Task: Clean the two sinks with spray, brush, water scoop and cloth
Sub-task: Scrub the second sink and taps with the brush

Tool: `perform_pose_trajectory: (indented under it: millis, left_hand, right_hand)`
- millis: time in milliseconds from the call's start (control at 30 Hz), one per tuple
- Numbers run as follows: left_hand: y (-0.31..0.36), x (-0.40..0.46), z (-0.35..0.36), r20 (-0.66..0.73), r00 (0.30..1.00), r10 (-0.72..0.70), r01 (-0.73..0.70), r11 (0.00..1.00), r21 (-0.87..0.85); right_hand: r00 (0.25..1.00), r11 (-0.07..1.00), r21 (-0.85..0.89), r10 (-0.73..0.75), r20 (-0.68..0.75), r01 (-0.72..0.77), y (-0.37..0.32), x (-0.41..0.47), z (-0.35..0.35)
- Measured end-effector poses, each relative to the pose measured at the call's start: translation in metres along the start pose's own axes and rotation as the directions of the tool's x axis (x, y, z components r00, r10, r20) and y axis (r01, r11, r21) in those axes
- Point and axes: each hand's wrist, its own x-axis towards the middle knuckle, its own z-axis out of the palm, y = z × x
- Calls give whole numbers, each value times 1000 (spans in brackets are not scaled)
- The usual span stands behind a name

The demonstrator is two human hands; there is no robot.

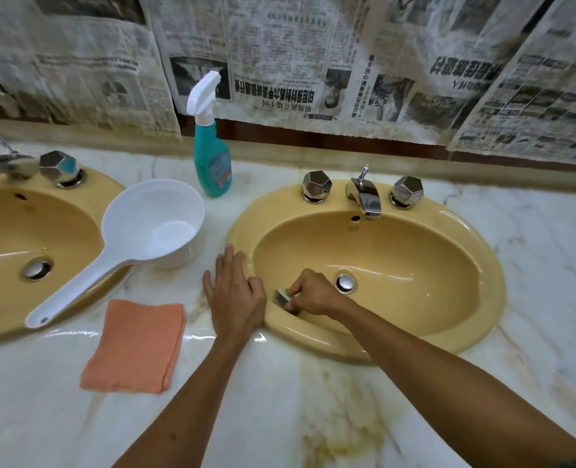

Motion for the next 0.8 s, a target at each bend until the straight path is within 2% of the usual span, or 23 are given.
perform_pose_trajectory:
  millis: [33,67,133,200,267,367,467,600,633,667,733,800]
  left_hand:
    - [0,0,1,3,1000,3,-3,1000,6]
    - [-1,1,1,1,1000,4,-4,1000,11]
    - [-1,3,2,-13,1000,1,-1,1000,19]
    - [-2,4,3,-24,1000,8,-8,999,34]
    - [-2,5,3,-26,1000,14,-13,999,44]
    - [0,5,2,-24,1000,7,-6,999,48]
    - [0,5,2,-37,999,8,-6,998,59]
    - [0,5,4,-48,999,2,0,999,48]
    - [1,5,4,-52,999,-1,3,999,46]
    - [1,5,4,-57,998,1,2,999,45]
    - [0,5,5,-61,998,6,-3,999,50]
    - [-1,5,6,-72,997,6,-3,999,49]
  right_hand:
    - [1000,995,92,-27,14,26,0,-2,-1]
    - [999,993,108,-43,25,40,5,-4,-1]
    - [1000,992,-125,16,-14,-17,36,-3,-5]
    - [986,902,-401,127,-109,-161,72,-3,-19]
    - [979,868,-455,155,-131,-199,89,-2,-30]
    - [998,861,-504,66,-22,-68,90,0,-23]
    - [990,886,-443,-99,103,135,95,6,-13]
    - [981,902,-413,-175,-77,128,113,40,-26]
    - [973,889,-420,-227,-51,185,111,42,-21]
    - [953,858,-430,-303,19,281,108,41,-14]
    - [868,773,-399,-467,169,493,109,36,0]
    - [836,730,-420,-526,160,539,114,47,-10]
